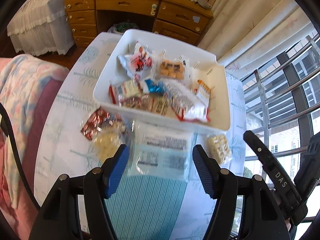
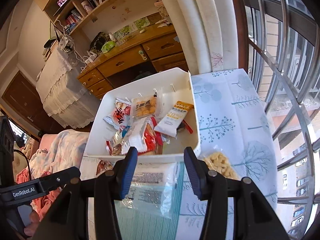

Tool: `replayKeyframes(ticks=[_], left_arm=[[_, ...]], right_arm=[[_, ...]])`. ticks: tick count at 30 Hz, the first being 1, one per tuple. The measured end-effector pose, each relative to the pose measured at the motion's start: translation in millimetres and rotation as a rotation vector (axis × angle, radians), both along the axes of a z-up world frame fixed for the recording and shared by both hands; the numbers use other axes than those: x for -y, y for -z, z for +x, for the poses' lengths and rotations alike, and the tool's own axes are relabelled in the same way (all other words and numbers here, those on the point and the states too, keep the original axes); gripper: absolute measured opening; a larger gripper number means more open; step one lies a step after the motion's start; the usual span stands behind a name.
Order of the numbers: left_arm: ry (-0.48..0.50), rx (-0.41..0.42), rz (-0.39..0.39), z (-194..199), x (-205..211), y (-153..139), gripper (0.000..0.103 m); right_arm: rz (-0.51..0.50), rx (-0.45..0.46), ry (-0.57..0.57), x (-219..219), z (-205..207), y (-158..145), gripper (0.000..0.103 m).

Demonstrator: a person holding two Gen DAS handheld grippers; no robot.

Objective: Organize snacks
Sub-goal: 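Withdraw both open tools and move them toward the remaining packets on the table, then grasp the clear bag of yellow puffs with the right tool while the left tool grasps the blue-and-white printed packet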

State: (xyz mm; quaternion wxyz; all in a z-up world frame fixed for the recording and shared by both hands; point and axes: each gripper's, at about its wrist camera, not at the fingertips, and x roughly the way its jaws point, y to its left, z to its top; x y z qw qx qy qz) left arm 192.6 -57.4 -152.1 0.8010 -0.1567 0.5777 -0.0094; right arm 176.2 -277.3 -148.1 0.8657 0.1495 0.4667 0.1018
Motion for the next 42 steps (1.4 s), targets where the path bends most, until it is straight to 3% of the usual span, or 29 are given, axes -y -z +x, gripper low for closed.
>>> replayKeyframes(ticks=[8,13,23,32,39,42], left_arm=[[-0.031,-0.075,-0.039,-29.2,-2.3,27.7,0.066],[-0.024,-0.126,-0.041,-37.4,3.4,44.8,0.08],[-0.004,-0.237,-0.05,-30.3,12.0,83.7,0.088],[0.03,-0.317,-0.134,-17.0,35.7,121.4,0.092],[-0.121,-0.319,-0.288,-16.0,35.6,148.7,0.092],[-0.172,-0.324,-0.321,-14.2,35.0,159.2,0.092]], right_arm=[[-0.075,-0.008,-0.019,11.4,-26.2,9.2,0.056],[-0.141,-0.012,-0.052,14.6,-34.4,21.3,0.06],[-0.265,-0.025,-0.122,13.7,-37.7,49.0,0.069],[-0.397,-0.036,-0.159,17.9,-28.9,82.5,0.07],[-0.489,-0.009,-0.213,14.2,-18.1,100.3,0.07],[-0.508,-0.001,-0.243,10.1,-14.1,106.1,0.07]])
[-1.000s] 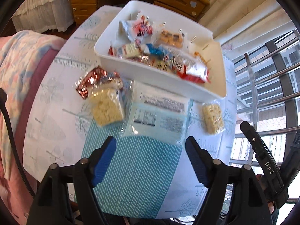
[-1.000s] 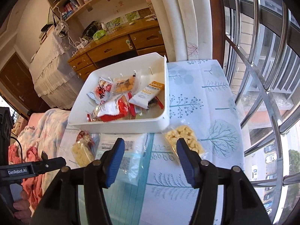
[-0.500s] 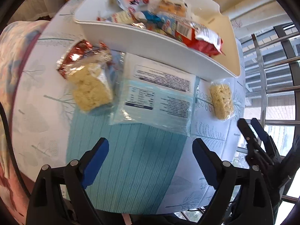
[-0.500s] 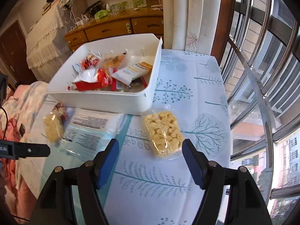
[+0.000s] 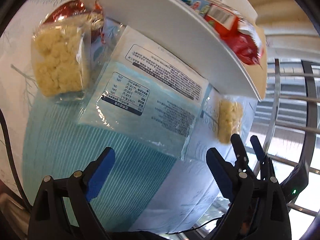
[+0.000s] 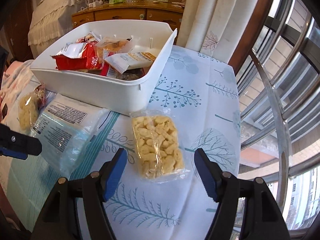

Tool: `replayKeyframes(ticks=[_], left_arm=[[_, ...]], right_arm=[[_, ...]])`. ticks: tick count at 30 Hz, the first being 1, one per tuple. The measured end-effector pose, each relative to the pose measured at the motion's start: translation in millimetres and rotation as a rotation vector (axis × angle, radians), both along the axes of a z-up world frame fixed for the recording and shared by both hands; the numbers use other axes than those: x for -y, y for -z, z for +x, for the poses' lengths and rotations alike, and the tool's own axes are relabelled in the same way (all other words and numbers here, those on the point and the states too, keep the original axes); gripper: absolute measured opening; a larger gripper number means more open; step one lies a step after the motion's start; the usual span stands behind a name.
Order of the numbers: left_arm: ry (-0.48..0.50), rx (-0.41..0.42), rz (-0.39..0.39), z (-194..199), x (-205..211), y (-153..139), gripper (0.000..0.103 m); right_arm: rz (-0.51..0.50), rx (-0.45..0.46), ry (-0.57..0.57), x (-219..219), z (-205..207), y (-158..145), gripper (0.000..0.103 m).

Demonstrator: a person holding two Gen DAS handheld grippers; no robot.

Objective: Organize snacks
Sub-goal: 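Grasp the clear bag of yellow puffs with the right tool while the left tool grasps the blue-and-white printed packet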

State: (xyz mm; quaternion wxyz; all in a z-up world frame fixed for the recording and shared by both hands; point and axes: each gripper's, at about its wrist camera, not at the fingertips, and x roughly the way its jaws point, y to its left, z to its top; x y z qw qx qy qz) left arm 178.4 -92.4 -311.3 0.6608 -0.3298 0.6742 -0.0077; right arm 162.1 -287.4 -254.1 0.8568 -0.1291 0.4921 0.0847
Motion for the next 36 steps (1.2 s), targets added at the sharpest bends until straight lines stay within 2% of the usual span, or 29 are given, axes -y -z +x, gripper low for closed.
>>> replayKeyframes(ticks=[7,14,20,24,27,31,33,36], left_arm=[[-0.12,-0.012,-0.035,8.5,1.0,21.2,0.092],[-0.219,-0.024,-0.052,17.5,1.0,35.7,0.092],[-0.264,-0.032,-0.043,28.9,0.2,42.3,0.092],[-0.284,-0.038,-0.028,35.9,10.5,44.5,0.097],[-0.322,-0.068,-0.018,38.7,14.3,47.5,0.097],[-0.385,-0.128,-0.024,47.9,15.0,52.9,0.097],[-0.406,-0.141,-0.025,49.6,12.0,53.7,0.093],[-0.433,-0.172,0.009,48.0,9.6,52.2,0.076]], right_arm=[[-0.006,-0.012,-0.04,-5.8,10.4,14.6,0.07],[-0.005,-0.03,-0.034,-2.7,23.2,29.6,0.07],[0.026,-0.069,-0.029,3.7,31.9,44.6,0.07],[0.062,-0.072,-0.02,8.0,35.4,46.6,0.07],[0.099,-0.084,0.004,12.4,39.7,48.4,0.07],[0.098,-0.085,0.02,12.5,45.2,49.8,0.07],[0.099,-0.089,0.022,12.3,46.7,49.7,0.069],[0.096,-0.091,0.02,11.3,46.3,49.0,0.063]])
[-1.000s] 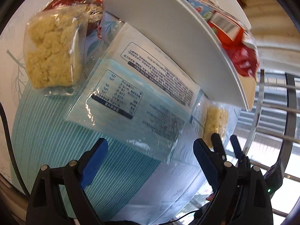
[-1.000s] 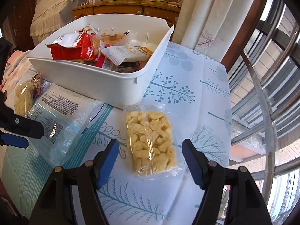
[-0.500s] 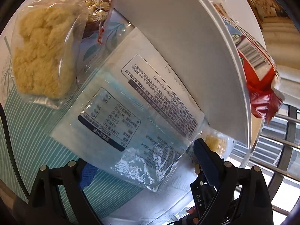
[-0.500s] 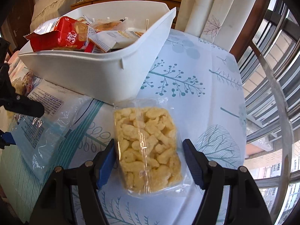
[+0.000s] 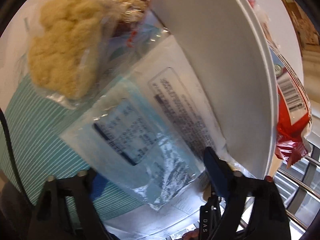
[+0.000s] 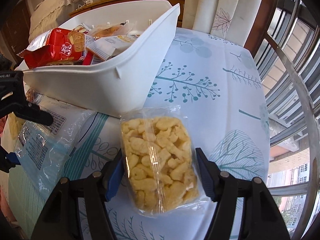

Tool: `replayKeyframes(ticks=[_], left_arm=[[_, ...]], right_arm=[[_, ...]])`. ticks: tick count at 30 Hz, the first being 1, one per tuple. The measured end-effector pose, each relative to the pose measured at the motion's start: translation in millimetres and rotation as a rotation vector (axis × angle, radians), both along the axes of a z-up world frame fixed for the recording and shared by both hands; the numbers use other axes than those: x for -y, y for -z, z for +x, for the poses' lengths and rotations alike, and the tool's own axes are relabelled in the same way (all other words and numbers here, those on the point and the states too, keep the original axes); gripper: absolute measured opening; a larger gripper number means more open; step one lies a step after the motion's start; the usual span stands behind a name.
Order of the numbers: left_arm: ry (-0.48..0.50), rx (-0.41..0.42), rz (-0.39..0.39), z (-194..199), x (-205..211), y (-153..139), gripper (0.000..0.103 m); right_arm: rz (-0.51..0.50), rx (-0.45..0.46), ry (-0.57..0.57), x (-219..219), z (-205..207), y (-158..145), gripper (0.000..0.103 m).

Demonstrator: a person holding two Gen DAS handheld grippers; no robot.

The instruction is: Organize snacks

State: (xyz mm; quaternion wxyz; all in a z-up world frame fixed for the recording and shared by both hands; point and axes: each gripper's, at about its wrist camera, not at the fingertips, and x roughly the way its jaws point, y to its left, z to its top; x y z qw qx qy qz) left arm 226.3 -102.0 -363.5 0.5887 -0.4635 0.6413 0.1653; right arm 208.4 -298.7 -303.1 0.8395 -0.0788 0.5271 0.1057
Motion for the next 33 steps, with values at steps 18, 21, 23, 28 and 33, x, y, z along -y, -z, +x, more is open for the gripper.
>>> replayKeyframes(ticks=[18,21,23,28,33], left_arm=[[-0.021,0.036,-0.002,-13.2,-13.1,-12.1,0.037],[-0.024,0.044,-0.021,-16.0,-26.4,-15.5,0.029],[-0.035,0.05,-0.054,-19.6,-30.3,-14.8,0.025],[-0.029,0.053,-0.098,-29.8,-39.5,-17.2,0.018],[0.036,0.065,-0.106,-36.2,-46.2,-36.3,0.013]], right_arm=[[0.027,-0.075,0.014,-14.4,-28.6,-10.3,0.06],[0.027,-0.073,0.013,-18.0,-35.7,-16.0,0.06],[0.026,-0.068,0.015,-18.9,-39.6,-20.8,0.06],[0.019,-0.043,0.032,-19.7,-48.7,-34.8,0.06],[0.007,-0.019,0.066,-19.6,-54.7,-49.5,0.06]])
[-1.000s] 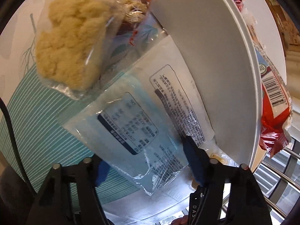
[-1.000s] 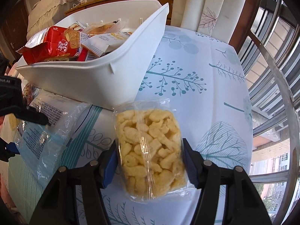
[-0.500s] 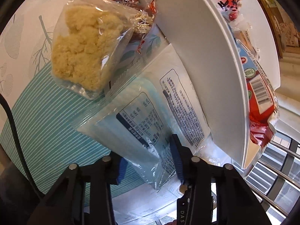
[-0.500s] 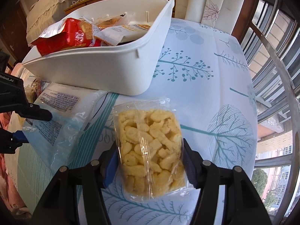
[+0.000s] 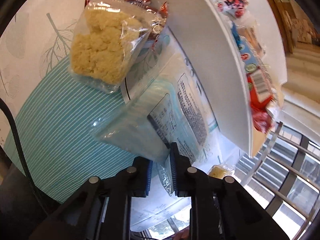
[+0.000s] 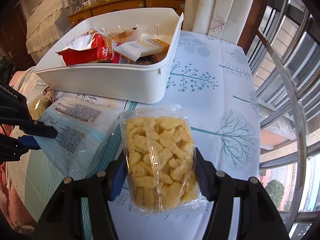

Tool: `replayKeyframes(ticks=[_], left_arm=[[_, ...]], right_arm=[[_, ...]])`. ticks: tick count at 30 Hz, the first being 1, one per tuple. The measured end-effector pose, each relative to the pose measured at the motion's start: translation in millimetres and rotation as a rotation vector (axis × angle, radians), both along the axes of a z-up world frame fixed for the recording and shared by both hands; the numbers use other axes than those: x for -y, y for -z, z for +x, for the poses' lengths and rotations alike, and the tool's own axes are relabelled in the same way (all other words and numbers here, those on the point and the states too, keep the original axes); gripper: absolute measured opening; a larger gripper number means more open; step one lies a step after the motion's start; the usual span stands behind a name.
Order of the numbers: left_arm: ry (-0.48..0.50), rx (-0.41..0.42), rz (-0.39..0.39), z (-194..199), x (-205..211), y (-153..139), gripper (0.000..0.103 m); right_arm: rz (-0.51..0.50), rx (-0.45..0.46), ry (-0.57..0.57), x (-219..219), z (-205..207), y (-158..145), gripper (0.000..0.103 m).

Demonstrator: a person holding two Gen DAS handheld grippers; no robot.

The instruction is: Organize snacks

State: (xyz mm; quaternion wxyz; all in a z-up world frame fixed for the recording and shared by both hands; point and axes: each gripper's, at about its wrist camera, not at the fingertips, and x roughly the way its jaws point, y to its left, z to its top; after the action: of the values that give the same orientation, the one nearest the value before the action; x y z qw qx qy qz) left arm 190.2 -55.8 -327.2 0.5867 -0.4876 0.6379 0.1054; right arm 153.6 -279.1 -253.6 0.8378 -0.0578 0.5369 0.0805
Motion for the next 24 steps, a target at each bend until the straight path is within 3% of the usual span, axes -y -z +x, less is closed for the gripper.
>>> replayKeyframes(ticks=[16,24], left_arm=[[0.215,0.115,0.047,-23.0,-54.8,-75.8,0.006],[0.409,0.223,0.113,-22.0,-70.2,-143.5,0.006]], right_arm=[[-0.018,0.111,0.129,-18.8,-34.5,-62.0,0.06],[0.011,0.167,0.148,-38.9,-43.8,-87.8,0.06]])
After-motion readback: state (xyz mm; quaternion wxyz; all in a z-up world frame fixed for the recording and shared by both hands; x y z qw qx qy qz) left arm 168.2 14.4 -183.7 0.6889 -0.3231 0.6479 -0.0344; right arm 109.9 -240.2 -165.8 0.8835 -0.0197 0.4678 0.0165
